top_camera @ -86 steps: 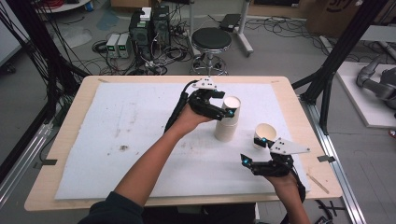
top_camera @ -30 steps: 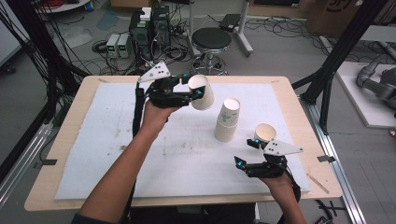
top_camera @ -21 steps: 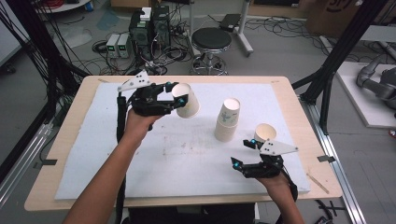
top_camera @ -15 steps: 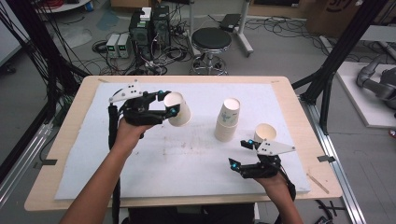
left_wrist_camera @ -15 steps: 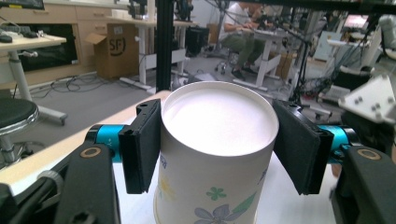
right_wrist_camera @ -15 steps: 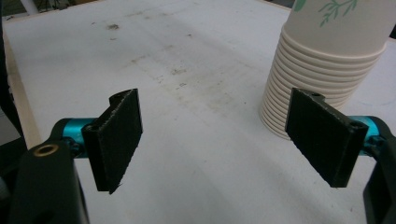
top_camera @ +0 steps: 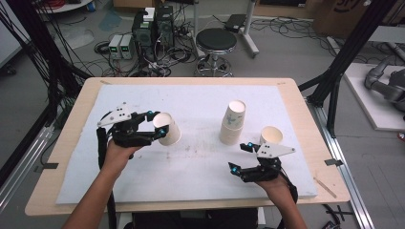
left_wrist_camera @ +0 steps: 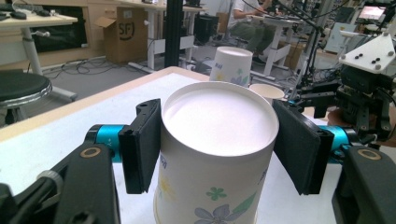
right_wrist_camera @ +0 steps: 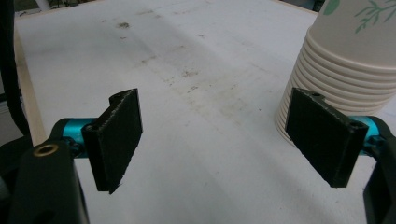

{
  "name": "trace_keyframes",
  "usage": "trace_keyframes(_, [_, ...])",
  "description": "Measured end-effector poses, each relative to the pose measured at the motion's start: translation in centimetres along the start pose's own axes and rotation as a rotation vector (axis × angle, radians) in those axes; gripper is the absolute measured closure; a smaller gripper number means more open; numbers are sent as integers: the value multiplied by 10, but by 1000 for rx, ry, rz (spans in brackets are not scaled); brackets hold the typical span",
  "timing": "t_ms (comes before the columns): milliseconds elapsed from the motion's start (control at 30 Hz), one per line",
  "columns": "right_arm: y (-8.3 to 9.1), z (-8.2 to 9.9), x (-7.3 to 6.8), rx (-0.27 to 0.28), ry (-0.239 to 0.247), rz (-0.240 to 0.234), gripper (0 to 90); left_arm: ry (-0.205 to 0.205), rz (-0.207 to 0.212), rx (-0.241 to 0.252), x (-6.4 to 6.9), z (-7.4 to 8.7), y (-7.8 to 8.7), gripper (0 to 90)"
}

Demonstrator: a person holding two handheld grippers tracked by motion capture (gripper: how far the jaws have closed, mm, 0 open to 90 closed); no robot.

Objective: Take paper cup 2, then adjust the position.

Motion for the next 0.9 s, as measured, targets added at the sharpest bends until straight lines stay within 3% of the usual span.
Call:
trace_keyframes(267, [-5, -3, -7, 2, 8, -44, 193, 2, 7, -10, 6, 13, 5, 358])
trace_keyframes(900, [-16, -7, -23, -6, 34, -132, 193, 13, 45, -15, 17, 21, 5, 357])
Point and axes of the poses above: each handheld gripper's, and its own axes: y roughly backward along the jaws, z roughly out of its underside, x roughly to its right, the point moved 9 cm from there along -y, roughly forward along the jaws
